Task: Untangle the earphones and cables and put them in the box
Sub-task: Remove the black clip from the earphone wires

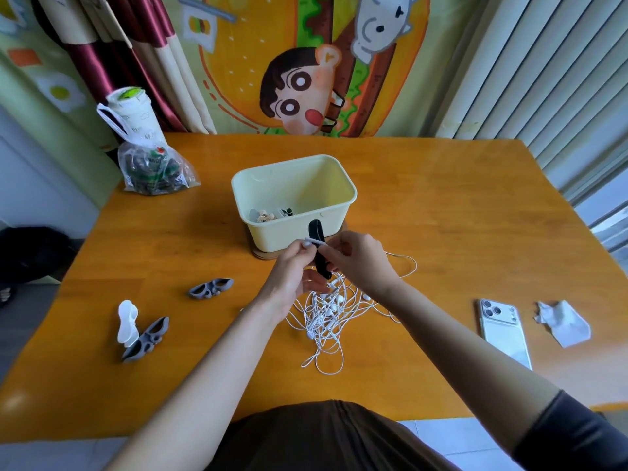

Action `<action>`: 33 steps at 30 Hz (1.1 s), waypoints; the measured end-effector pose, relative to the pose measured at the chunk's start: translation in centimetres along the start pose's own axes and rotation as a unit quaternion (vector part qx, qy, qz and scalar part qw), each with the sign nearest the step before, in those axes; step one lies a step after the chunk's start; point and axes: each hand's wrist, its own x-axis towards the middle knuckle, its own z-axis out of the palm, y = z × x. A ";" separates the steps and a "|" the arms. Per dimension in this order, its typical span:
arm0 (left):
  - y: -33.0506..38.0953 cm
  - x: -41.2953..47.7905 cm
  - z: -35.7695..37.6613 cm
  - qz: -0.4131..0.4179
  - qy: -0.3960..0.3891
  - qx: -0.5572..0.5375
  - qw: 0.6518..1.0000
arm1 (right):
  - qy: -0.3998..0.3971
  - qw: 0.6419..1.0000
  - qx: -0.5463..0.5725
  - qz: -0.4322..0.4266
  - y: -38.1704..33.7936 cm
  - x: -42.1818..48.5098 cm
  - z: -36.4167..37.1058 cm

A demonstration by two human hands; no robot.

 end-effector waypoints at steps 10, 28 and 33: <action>0.4 0.2 -0.1 -0.012 0.037 -0.041 0.998 | 0.000 1.000 0.010 0.003 -0.2 -0.1 0.1; 0.8 -0.1 0.3 0.013 0.039 -0.023 0.999 | 0.010 0.997 0.069 0.019 -0.5 0.0 -0.1; 0.8 0.0 0.5 0.016 0.059 0.004 0.998 | 0.013 0.998 0.055 0.023 -0.5 0.0 -0.2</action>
